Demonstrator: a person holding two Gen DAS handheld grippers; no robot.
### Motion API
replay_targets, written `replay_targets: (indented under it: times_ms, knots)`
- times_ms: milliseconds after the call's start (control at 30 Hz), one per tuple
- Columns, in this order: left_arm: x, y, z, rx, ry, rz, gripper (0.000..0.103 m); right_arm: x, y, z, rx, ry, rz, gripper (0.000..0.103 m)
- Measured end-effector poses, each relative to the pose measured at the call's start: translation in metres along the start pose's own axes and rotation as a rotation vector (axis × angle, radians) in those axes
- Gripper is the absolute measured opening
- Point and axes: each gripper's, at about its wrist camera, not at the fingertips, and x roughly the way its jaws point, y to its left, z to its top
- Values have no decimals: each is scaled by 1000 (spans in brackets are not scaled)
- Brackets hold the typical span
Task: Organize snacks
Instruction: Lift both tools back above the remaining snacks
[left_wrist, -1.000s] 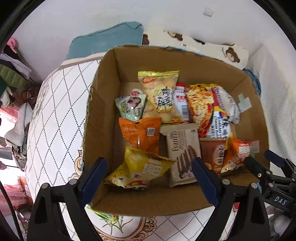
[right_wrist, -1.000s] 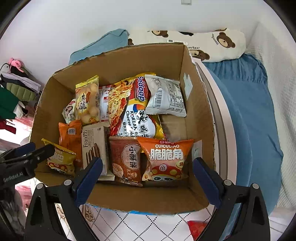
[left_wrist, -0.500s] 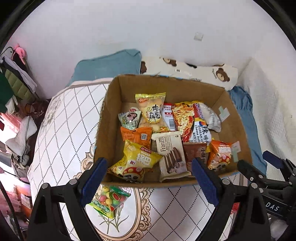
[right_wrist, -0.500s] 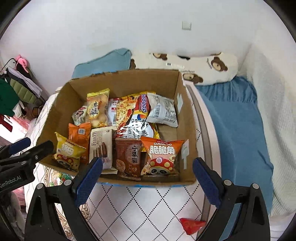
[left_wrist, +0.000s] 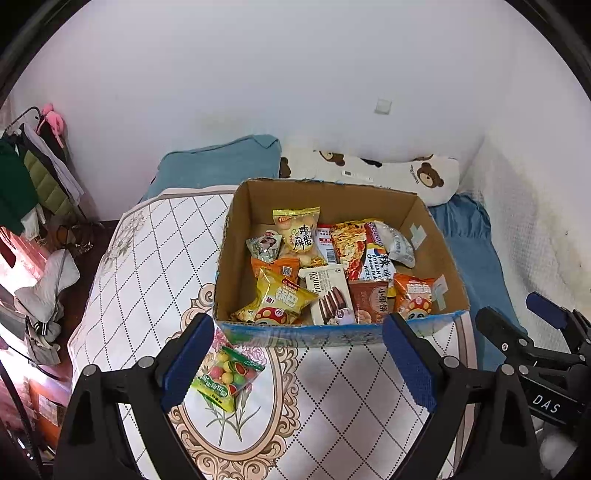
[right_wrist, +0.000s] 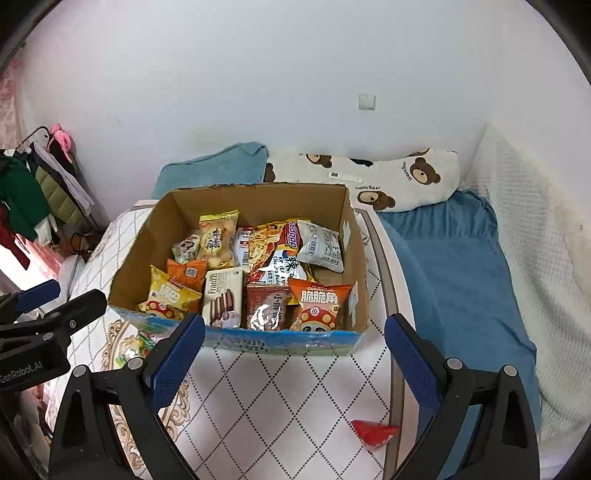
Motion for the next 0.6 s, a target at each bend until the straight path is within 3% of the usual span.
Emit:
replay_targets:
  times_ms: [233, 600]
  knots:
    - [-24, -7, -7, 9, -51, 12, 93, -33, 0, -11, 22, -48, 22, 100]
    - [-28, -11, -16, 13, -52, 22, 93, -47, -5, -21, 70, -52, 53, 100]
